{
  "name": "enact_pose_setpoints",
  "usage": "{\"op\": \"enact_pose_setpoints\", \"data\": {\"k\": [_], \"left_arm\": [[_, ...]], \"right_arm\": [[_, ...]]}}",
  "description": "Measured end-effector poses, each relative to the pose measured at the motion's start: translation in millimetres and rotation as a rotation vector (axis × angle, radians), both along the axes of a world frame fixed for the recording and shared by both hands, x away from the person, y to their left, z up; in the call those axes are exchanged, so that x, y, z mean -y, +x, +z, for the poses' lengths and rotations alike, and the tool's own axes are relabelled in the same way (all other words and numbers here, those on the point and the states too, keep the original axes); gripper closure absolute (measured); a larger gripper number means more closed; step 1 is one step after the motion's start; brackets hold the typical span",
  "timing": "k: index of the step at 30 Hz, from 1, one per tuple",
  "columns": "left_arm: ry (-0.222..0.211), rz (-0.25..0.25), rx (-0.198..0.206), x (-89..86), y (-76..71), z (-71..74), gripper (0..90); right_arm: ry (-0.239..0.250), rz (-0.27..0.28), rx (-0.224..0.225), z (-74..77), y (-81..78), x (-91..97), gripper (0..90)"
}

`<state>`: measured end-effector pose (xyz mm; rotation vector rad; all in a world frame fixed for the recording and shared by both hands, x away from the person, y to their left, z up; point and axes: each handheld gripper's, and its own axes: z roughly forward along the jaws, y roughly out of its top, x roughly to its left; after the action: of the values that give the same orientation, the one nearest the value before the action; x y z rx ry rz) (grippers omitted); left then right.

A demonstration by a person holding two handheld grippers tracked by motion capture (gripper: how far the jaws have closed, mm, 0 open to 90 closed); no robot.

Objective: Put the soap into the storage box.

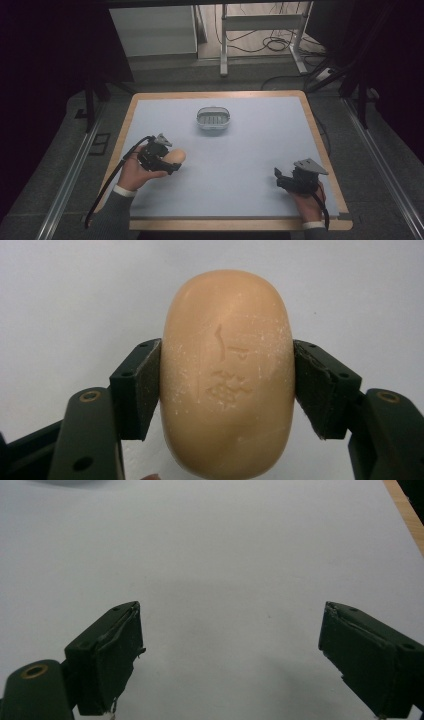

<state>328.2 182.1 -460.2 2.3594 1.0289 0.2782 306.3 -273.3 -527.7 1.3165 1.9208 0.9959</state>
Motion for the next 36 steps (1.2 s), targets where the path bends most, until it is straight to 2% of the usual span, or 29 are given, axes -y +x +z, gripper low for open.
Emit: {"op": "enact_pose_setpoints", "data": {"k": [4,26,36], "left_arm": [[-0.004,-0.004,0.009,1.4,1.5,1.9,32.6],[-0.007,-0.003,0.004,4.1,6.0,2.9,32.6],[0.018,-0.015,0.009,10.0,13.7,8.5,32.6]], "right_arm": [[0.001,0.001,-0.001,0.0,0.0,0.2,10.9],[-0.003,0.0,-0.002,-0.1,0.1,-0.4,10.9],[-0.002,0.0,-0.002,-0.1,0.1,-0.2,10.9]]}}
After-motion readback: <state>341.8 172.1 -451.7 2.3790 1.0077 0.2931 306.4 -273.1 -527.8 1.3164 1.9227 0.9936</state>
